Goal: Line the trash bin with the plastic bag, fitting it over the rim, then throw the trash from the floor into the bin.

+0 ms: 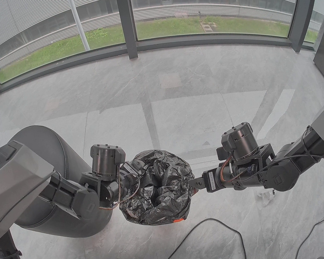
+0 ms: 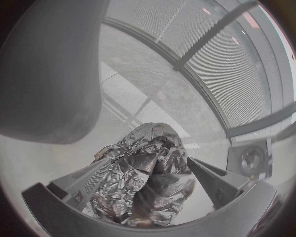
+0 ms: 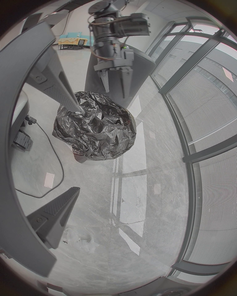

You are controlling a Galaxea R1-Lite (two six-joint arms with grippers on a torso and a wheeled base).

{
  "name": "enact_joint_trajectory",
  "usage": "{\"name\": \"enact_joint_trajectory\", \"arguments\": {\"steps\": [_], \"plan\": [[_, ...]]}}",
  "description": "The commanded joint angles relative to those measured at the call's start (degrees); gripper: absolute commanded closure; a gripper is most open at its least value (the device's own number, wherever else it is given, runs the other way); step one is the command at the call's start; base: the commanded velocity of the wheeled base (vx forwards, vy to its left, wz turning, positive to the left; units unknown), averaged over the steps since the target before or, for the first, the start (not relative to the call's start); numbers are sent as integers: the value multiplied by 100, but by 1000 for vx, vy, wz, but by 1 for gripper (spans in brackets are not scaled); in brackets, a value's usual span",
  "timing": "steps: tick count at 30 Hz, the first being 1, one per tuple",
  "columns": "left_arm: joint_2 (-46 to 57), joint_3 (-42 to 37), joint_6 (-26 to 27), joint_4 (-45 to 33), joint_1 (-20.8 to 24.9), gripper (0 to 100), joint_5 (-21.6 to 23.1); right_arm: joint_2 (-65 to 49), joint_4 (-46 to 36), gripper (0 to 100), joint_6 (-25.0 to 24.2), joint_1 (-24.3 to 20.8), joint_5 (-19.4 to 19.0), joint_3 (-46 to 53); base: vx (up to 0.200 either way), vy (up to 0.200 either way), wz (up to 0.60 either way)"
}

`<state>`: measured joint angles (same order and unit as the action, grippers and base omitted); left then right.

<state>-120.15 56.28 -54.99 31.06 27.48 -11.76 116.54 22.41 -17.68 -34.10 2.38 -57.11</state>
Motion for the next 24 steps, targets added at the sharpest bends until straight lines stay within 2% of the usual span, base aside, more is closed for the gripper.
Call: {"name": "enact_joint_trajectory", "arguments": {"steps": [1, 3, 24], "plan": [[97, 1157, -1022, -988, -146, 0, -19, -176, 18, 0, 1, -18, 8, 174, 0, 0, 0], [27, 1403, -1242, -1260, -173, 0, -19, -237, 18, 0, -8, -36, 8, 218, 0, 0, 0], [-430, 1025, -1268, -1252, -269, 0, -45, -308, 27, 0, -8, -80, 8, 332, 0, 0, 0]]}}
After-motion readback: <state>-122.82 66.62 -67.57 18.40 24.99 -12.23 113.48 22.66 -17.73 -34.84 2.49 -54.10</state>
